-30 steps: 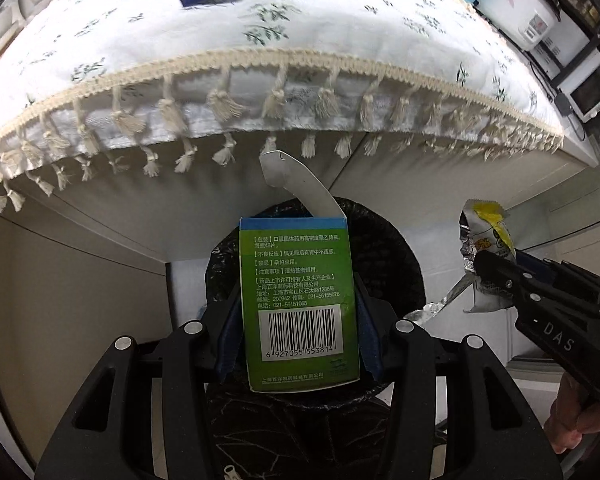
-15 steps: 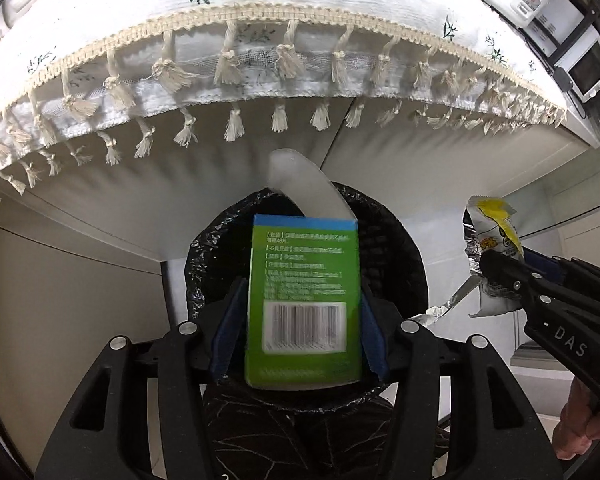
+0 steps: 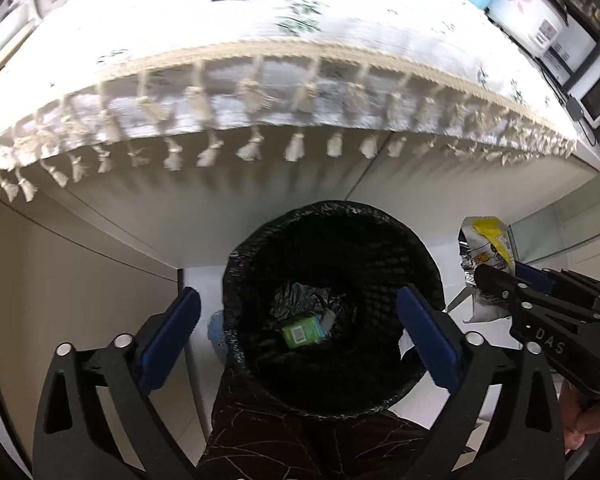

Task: Collect trash
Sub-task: 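Open the left tool over the bin while the right tool drops the yellow packet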

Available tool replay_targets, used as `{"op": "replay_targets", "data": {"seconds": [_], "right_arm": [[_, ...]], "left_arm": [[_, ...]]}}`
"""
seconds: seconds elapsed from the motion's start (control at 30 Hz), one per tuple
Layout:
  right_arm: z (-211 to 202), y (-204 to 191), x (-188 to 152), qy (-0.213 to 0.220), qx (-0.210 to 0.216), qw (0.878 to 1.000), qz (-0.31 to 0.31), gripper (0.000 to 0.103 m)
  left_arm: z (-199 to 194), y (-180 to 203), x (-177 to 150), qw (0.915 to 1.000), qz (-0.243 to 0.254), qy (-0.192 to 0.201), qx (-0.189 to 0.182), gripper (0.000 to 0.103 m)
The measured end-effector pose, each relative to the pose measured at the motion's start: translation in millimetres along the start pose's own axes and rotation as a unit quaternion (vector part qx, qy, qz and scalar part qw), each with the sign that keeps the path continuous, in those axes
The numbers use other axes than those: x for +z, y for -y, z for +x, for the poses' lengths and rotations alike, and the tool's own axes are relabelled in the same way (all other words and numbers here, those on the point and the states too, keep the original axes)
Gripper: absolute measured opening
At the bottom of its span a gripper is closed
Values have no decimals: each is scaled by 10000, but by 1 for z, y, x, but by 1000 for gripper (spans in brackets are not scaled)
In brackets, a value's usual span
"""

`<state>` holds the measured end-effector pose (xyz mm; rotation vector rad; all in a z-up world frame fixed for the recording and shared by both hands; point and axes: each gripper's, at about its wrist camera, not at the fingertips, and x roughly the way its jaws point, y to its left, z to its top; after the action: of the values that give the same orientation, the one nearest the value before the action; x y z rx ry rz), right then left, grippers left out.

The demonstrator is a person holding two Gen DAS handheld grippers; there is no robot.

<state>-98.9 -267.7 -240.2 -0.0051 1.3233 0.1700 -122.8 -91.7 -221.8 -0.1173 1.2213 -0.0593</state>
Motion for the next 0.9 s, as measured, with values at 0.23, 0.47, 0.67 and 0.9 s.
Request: {"op": "replay_targets", "data": {"seconds": [0.23,0.47,0.67,0.9], "right_arm": [[13,-27,3,-42,46,9997,-226,31],[35,-45,3,-199,44,9989,-414,31],[55,-51,5,-305,66,9984,-479,32],[74,-55,10,-429,96,9977,-514,35]], "left_arm": [[-8,-21,-3,9998,-145,34,89,97],[-6,-34,-8,9996,-256,-26,142,97],[3,-41,-10,9992,-349,-139,101,97],[19,-40,-11,9990,-351,-269,113,97]]}}
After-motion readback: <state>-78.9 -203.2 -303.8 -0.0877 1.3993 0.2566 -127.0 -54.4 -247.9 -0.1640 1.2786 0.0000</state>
